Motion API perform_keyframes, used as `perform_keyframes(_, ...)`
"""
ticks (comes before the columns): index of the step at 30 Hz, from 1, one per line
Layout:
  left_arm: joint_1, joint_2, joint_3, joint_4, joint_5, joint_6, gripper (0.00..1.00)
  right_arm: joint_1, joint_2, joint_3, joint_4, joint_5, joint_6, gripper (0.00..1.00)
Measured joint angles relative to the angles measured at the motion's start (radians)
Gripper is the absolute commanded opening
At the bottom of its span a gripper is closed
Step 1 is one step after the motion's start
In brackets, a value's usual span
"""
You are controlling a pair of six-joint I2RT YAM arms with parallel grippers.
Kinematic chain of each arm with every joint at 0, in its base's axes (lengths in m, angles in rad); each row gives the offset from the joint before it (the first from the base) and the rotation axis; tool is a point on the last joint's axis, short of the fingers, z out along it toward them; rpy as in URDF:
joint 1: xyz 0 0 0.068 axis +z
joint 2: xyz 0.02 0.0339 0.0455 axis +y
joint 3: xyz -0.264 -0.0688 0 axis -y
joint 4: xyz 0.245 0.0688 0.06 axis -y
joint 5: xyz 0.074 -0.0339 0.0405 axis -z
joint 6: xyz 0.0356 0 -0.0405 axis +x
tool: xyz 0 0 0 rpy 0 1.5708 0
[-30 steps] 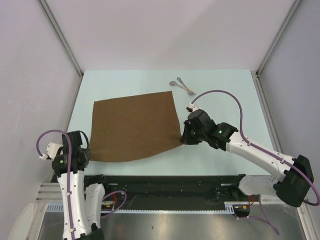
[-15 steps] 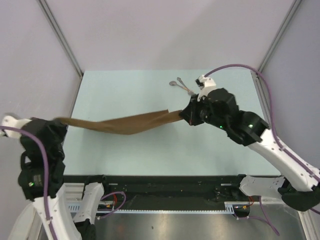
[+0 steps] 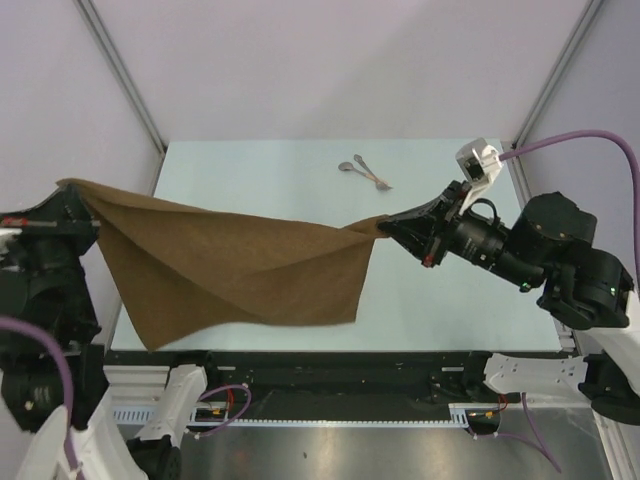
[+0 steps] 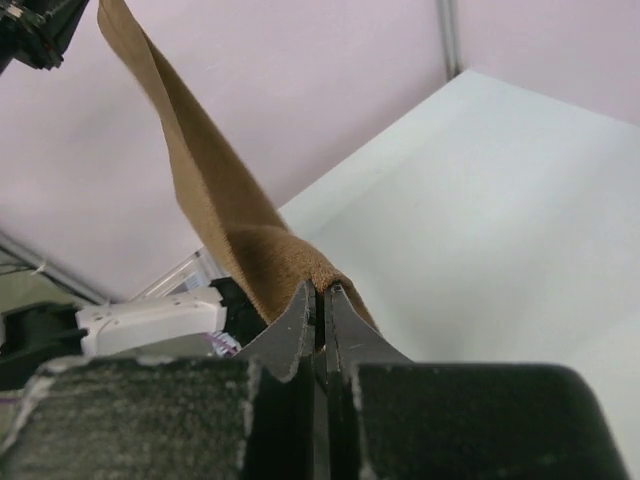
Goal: Fold the napkin into a case and place the utensils inside
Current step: Fold and flatten the napkin at the center of the board.
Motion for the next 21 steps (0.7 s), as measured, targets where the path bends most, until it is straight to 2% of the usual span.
perform_keyframes(3, -0.001, -0.001, -0.150, 0.101, 0.023, 0.017, 0.00, -0.064, 0.031, 0.001, 0.005, 0.014, 0.001, 0.00)
perform_keyframes(8, -0.001, 0.121, -0.285, 0.231, 0.078, 0.022, 0.00, -0.410, 0.132, -0.039, 0.042, -0.108, 0.044, 0.00)
perform_keyframes(12, -0.002, 0.291, -0.360, 0.341, 0.124, 0.021, 0.00, -0.605, 0.268, -0.107, 0.097, -0.237, 0.079, 0.00)
perform_keyframes(15, -0.003, 0.452, -0.379, 0.413, 0.155, 0.021, 0.00, -0.671, 0.396, -0.138, 0.156, -0.301, 0.098, 0.00)
perform_keyframes(21, -0.003, 0.744, -0.412, 0.545, 0.193, 0.022, 0.00, -0.724, 0.634, -0.153, 0.269, -0.359, 0.098, 0.00)
